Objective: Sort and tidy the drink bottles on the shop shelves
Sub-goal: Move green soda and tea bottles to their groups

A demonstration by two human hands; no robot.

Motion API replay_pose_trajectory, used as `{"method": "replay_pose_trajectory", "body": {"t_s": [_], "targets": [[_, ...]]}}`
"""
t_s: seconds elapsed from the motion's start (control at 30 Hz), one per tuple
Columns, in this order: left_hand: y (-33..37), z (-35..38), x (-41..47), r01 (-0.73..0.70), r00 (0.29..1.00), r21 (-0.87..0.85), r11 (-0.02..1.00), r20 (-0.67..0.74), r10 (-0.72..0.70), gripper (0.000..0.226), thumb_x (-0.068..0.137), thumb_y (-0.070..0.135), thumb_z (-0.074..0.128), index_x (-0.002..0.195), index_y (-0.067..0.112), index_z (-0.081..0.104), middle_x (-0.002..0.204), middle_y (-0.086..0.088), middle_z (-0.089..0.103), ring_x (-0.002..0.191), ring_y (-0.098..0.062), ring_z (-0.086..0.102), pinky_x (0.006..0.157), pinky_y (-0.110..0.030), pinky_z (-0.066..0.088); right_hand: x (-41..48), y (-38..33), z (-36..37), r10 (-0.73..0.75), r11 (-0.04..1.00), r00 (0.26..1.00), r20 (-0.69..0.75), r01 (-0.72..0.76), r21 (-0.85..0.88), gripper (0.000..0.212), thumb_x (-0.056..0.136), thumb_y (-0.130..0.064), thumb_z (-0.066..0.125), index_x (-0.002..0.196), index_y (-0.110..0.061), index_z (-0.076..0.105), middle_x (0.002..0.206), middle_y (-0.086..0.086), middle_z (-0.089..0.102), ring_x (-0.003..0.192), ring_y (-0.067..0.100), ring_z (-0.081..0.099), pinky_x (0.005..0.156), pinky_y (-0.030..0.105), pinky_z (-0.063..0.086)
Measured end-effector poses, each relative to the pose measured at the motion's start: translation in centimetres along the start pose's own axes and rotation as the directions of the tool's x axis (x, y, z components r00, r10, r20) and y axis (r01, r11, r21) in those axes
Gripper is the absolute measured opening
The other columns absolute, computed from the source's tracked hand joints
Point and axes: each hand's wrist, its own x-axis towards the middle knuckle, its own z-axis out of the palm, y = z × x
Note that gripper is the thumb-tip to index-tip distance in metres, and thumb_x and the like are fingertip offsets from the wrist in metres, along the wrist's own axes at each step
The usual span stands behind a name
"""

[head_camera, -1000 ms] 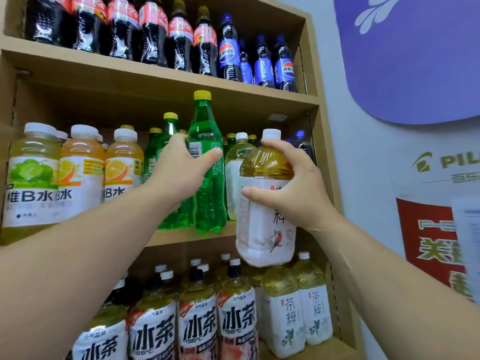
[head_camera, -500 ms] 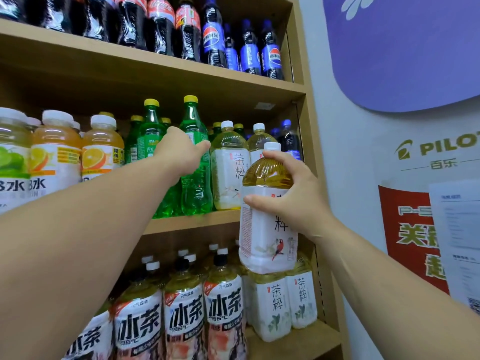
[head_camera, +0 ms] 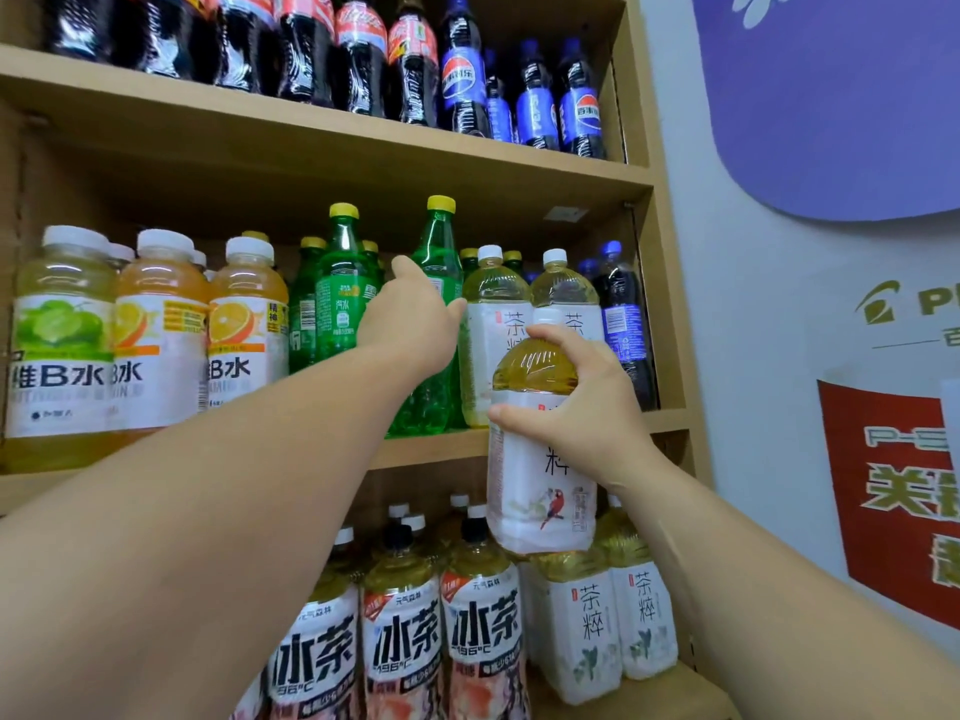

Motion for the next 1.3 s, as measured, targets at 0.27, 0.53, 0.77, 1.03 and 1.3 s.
{"method": "replay_pose_trajectory", "body": {"t_s": [0.27, 0.53, 0.77, 1.03, 1.3], "targets": [[0.7, 1.2, 1.0, 0.074, 0.997, -0.089, 0.993, 0.033, -0.072, 0.053, 0.100, 0.043, 0.058, 0.130, 0.006, 0.035, 0.117, -0.016, 0.061, 0.100, -0.036, 0.063, 0.068, -0.040, 0.044, 0.1, -0.5, 0.4, -0.001, 1.000, 0.999, 0.037, 0.002, -0.005, 0.083, 0.066, -0.050, 0.091, 0.137, -0.051, 0.048, 0.124, -0.005, 0.047, 0.108, 0.010, 0.053, 0.089, 0.026, 0.048], [0.3, 1.6, -0.5, 0.008, 0.999, 0.000, 1.000, 0.040, -0.008, 0.092, 0.101, 0.042, 0.057, 0.160, 0.007, -0.004, 0.147, -0.022, 0.046, 0.121, -0.039, 0.058, 0.089, -0.045, 0.052, -0.6, -0.6, 0.0, 0.010, 1.000, 0.999, 0.044, -0.008, -0.027, 0.085, 0.066, -0.048, 0.092, 0.139, -0.047, 0.048, 0.125, -0.005, 0.046, 0.109, 0.010, 0.052, 0.081, 0.010, 0.037], [-1.1, -2.7, -7.8, -0.310, 0.950, -0.111, 0.944, -0.062, 0.305, 0.073, 0.101, 0.034, 0.058, 0.160, 0.014, 0.019, 0.148, -0.008, 0.045, 0.131, -0.026, 0.049, 0.102, -0.038, 0.041, -2.7, -1.5, -1.1, -0.026, 0.999, 1.000, 0.012, 0.026, 0.045, 0.083, 0.064, -0.045, 0.093, 0.136, -0.047, 0.052, 0.128, -0.005, 0.050, 0.113, 0.010, 0.055, 0.090, 0.016, 0.043], [-7.3, -2.3, -18.9, -0.108, 0.920, -0.487, 0.867, 0.283, 0.273, 0.044, 0.089, 0.057, 0.058, 0.130, 0.040, 0.057, 0.100, 0.020, 0.069, 0.078, -0.010, 0.065, 0.077, -0.042, 0.056, -9.1, -1.9, -0.2, 0.017, 0.988, 0.992, 0.128, -0.036, 0.149, 0.082, 0.059, -0.053, 0.092, 0.131, -0.055, 0.054, 0.131, -0.014, 0.056, 0.116, -0.005, 0.056, 0.098, 0.018, 0.045], [-11.5, 1.8, -27.7, 0.188, 0.747, -0.482, 0.856, 0.636, 0.195, 0.068, 0.078, 0.043, 0.084, 0.126, 0.059, 0.039, 0.109, 0.028, 0.064, 0.086, 0.008, 0.064, 0.068, -0.016, 0.051, -18.2, 0.0, 2.5, 0.147, 0.971, 0.937, 0.317, -0.198, 0.135, 0.078, 0.066, -0.049, 0.090, 0.131, -0.061, 0.048, 0.131, -0.019, 0.048, 0.121, -0.006, 0.049, 0.098, 0.016, 0.042]]}}
